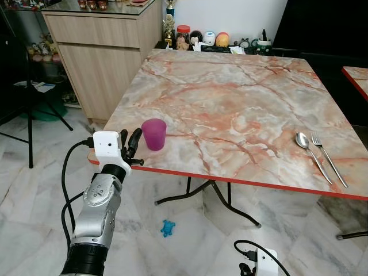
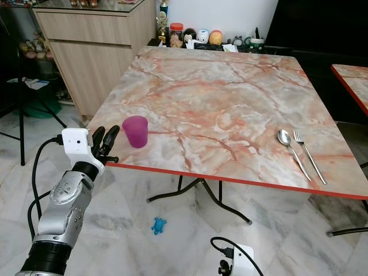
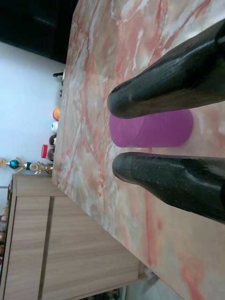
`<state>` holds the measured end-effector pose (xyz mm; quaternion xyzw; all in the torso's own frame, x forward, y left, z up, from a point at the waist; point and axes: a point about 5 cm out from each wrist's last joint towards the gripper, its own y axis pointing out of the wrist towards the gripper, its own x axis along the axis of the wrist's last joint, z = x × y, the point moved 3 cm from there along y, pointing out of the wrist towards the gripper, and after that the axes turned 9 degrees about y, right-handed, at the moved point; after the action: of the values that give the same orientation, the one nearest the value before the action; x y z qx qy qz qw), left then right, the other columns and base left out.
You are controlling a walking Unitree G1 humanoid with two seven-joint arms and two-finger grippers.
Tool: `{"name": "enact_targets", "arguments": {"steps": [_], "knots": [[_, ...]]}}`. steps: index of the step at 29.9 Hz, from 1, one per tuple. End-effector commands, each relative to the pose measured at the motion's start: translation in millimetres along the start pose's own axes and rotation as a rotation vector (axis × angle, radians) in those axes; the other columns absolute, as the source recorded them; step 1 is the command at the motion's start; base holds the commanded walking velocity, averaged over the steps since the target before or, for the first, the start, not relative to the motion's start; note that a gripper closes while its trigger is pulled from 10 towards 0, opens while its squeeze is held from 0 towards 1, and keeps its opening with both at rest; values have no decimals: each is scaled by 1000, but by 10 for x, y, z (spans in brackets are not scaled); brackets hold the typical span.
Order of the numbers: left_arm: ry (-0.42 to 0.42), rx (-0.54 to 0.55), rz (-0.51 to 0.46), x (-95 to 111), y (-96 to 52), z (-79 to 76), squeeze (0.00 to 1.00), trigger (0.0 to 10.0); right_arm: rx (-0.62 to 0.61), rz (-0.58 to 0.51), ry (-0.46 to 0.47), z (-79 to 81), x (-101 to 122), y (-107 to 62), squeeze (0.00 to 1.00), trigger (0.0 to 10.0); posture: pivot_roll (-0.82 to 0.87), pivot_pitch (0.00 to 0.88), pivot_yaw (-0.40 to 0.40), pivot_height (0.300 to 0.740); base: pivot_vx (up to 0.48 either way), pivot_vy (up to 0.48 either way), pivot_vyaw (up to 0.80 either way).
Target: Setting the table
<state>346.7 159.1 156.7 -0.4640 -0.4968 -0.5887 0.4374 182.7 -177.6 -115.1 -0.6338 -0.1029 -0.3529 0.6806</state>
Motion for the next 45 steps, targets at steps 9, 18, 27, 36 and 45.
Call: {"name": "enact_targets", "arguments": {"steps": [9,18,27,36,45], "knots": [[-22,-5,-18,65,20,-2,0,10000,5,-12,25,11,35,7,0,10000,178,0,-41,740,0,281,-151],[0,-19,-43,136,39,-16,0,10000,12,-31,20,36,64,11,0,10000,184,0,-40,740,0,412,-149],[6,-36,-72,211,49,-51,0,10000,15,-37,17,53,82,15,0,10000,189,0,-42,740,0,0,0],[23,-39,-72,203,37,-48,0,10000,37,-47,36,89,112,22,0,10000,184,0,-46,740,111,0,-263],[23,-38,-68,203,35,-55,0,10000,32,-49,13,80,122,23,0,10000,191,0,-48,740,252,0,-70]]}}
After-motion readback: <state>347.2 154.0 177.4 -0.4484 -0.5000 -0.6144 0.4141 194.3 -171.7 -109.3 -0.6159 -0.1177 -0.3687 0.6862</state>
